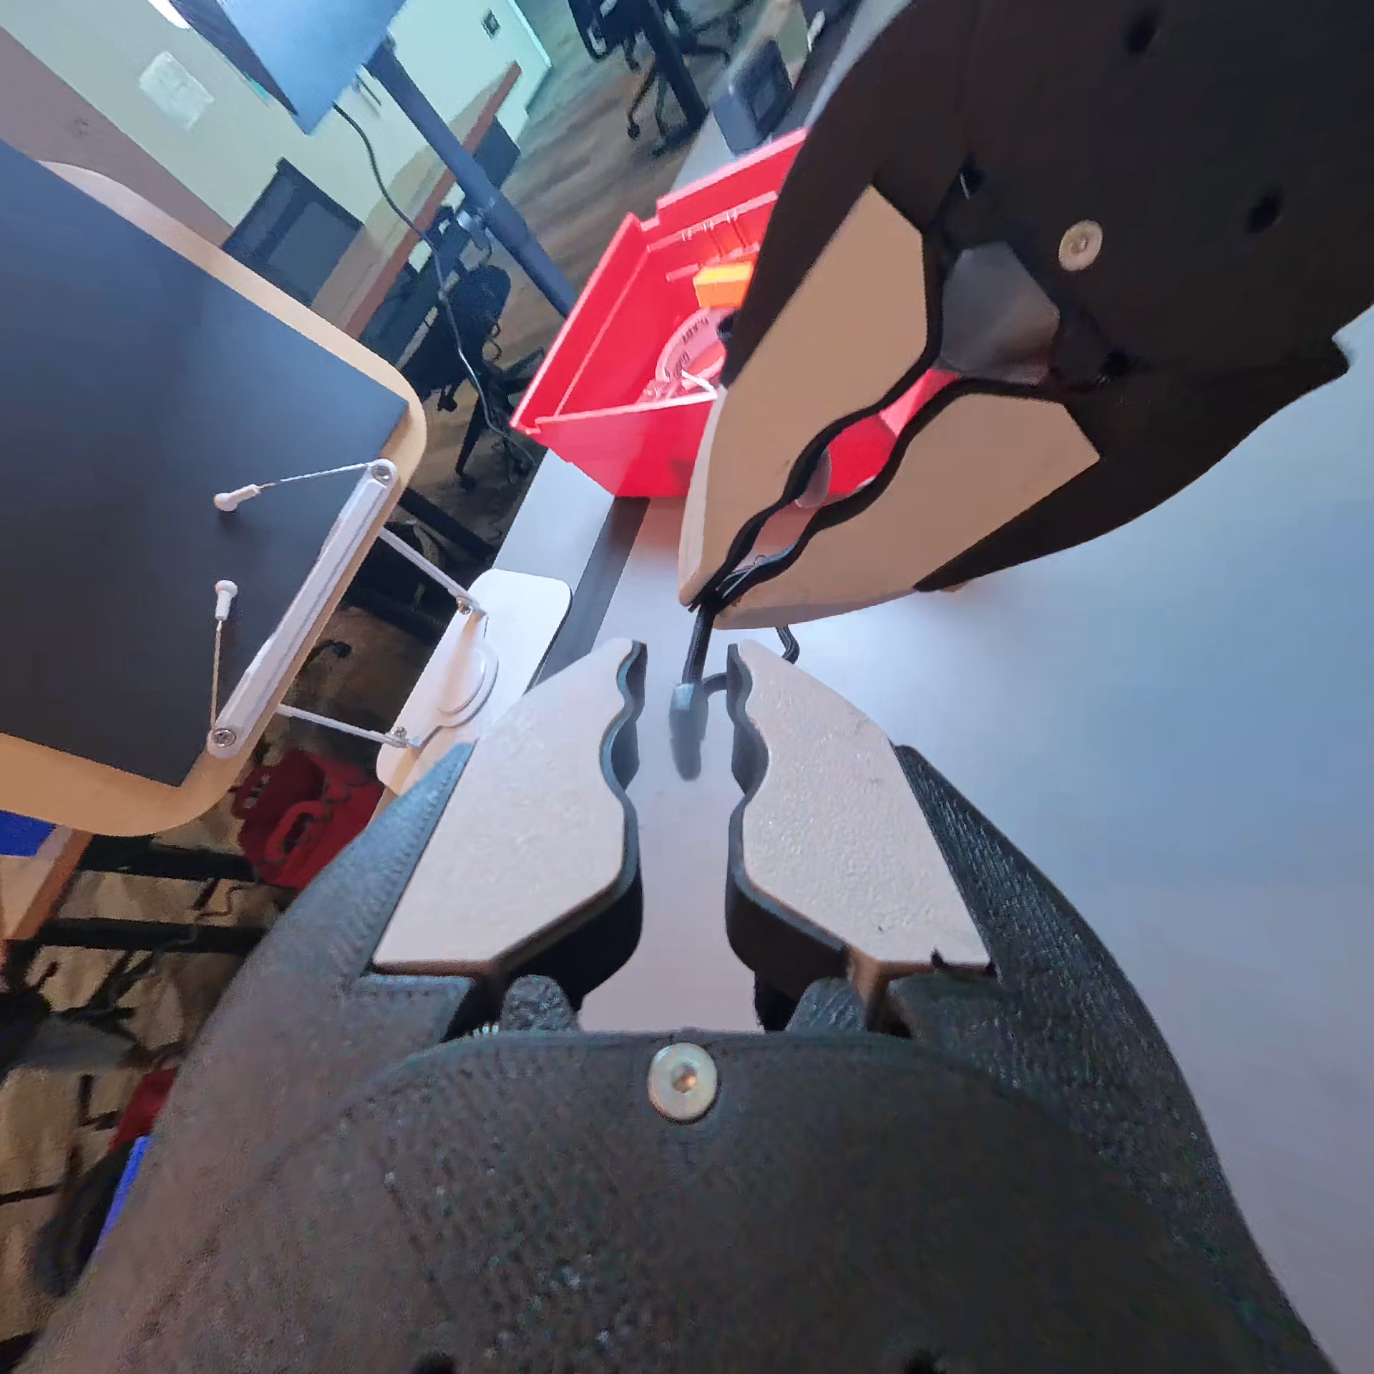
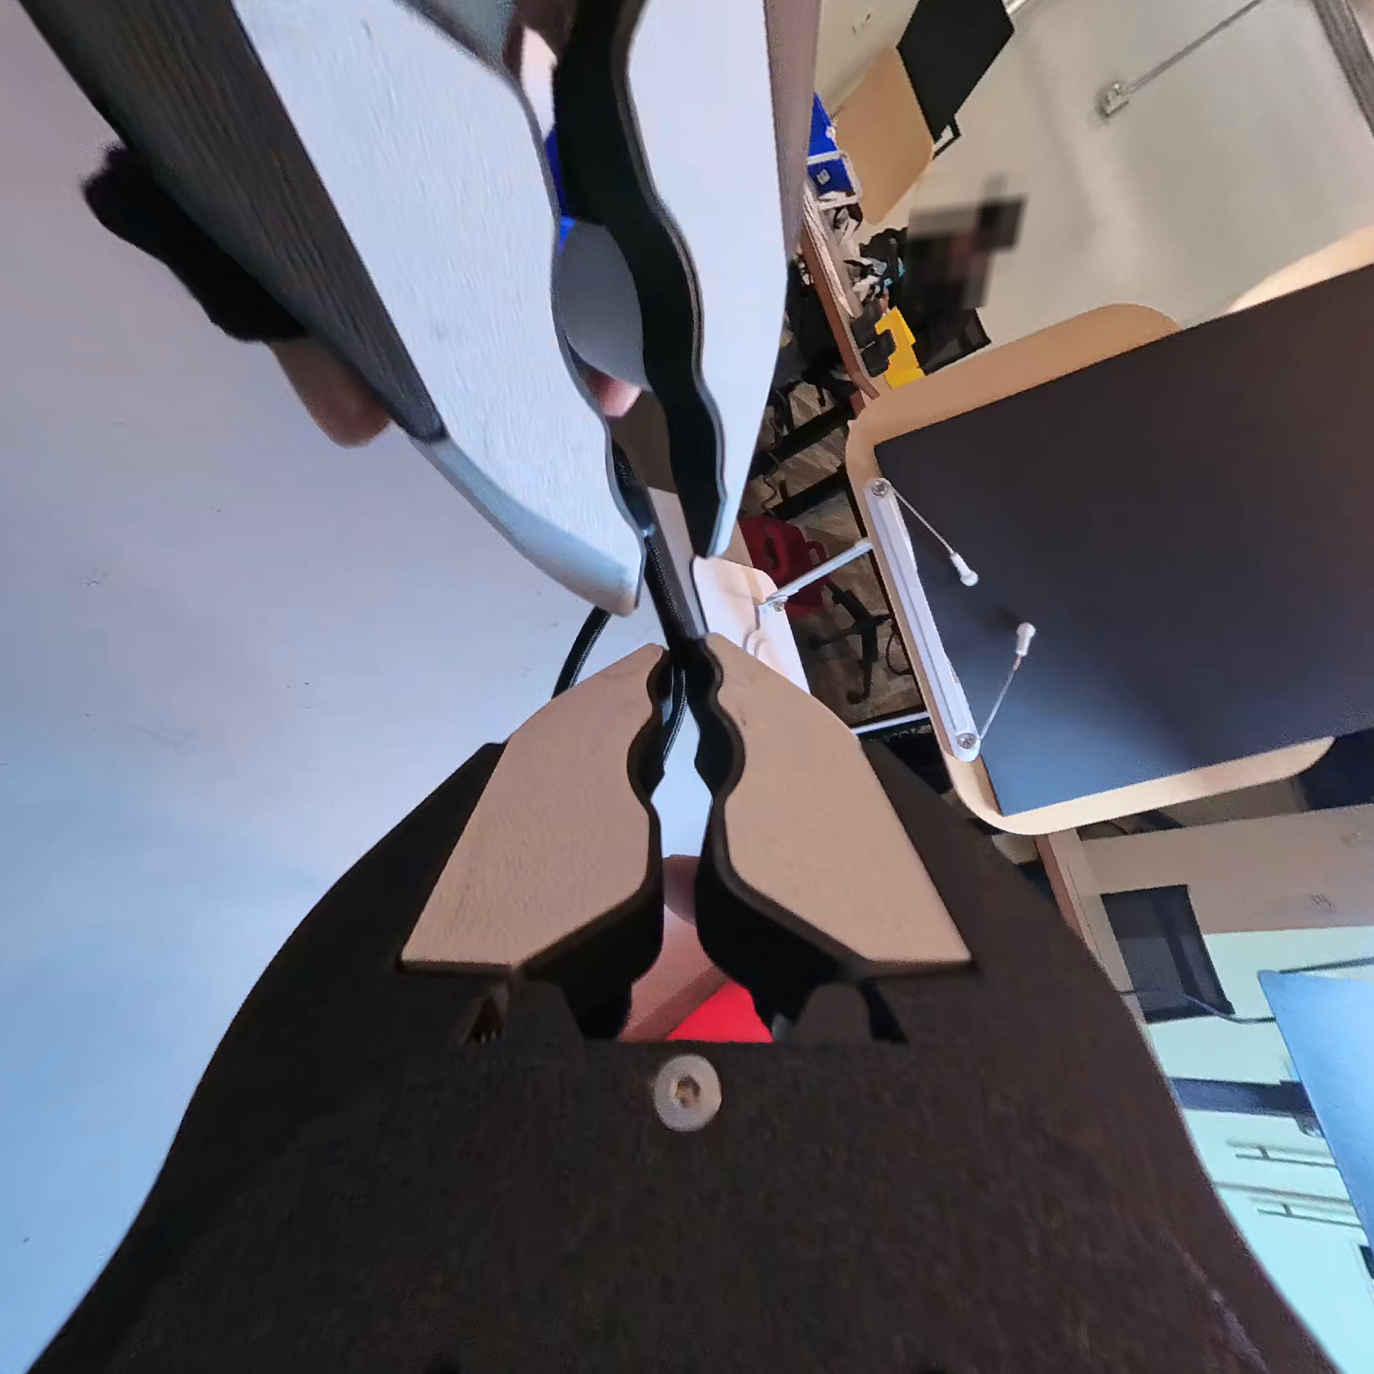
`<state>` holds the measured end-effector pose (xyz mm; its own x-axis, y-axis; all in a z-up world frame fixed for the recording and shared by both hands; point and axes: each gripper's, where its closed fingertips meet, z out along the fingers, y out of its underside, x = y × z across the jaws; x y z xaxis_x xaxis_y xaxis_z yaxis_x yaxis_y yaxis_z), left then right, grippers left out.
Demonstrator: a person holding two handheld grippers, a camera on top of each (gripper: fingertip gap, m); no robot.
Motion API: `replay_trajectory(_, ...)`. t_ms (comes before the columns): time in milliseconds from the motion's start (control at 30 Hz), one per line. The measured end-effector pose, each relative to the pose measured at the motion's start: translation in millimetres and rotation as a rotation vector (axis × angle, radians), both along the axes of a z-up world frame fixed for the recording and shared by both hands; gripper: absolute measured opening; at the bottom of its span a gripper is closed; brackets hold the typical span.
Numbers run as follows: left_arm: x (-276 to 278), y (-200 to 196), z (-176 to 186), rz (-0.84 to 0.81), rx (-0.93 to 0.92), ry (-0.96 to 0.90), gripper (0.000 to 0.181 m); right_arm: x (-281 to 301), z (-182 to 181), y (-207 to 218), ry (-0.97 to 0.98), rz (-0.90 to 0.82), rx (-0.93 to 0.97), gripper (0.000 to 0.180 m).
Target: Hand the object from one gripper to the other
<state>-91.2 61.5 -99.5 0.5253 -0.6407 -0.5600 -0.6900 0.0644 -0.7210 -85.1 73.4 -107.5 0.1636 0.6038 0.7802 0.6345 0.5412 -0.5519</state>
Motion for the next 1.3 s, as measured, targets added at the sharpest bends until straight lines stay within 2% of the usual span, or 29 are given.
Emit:
replay_trajectory(33, -1, 2, -3, 0.012, 0.011, 0.027, 0.02, -1, -1, -2, -0.006, 0.007, -0.003, 0.004)
replay_trajectory(233, -2, 2, -6, 0.004, 0.041, 0.083, 0.004, -3, 4, -9, 0.028, 0.047, -0.041, 0.004)
replay_trajectory(433, -1, 0, 16, -0.044, 0.073, -0.079, 0.004, 3, 16, -1, 0.163, 0.055, -0.16, 0.013)
replay_trajectory(533, -6, 2, 18, -0.037, 0.053, -0.114, 0.004, 5, 18, 0, 0.195, 0.069, -0.191, 0.004)
replay_trajectory(667, -13, 8, 4, 0.01, -0.012, -0.072, 0.011, 6, 15, 2, 0.135, 0.026, -0.144, 0.004)
replay_trajectory(833, -8, 6, -4, 0.03, 0.052, 0.089, 0.019, 3, 3, -2, 0.027, 0.01, -0.076, 0.004)
replay_trajectory(933, -2, 4, -13, 0.013, 0.046, 0.136, 0.016, -2, -4, -8, -0.004, 0.04, -0.077, 0.004)
replay_trajectory(1000, -1, 5, -14, 0.0, 0.064, 0.149, 0.004, -3, -3, -8, 0.01, 0.046, -0.083, 0.004)
replay_trajectory(1167, -3, 4, 9, -0.009, 0.082, -0.017, 0.004, 4, 7, 0, 0.105, 0.042, -0.165, 0.012)
replay_trajectory(1300, -10, 6, 13, -0.005, 0.072, -0.047, 0.004, 8, 9, 7, 0.13, 0.031, -0.172, 0.004)
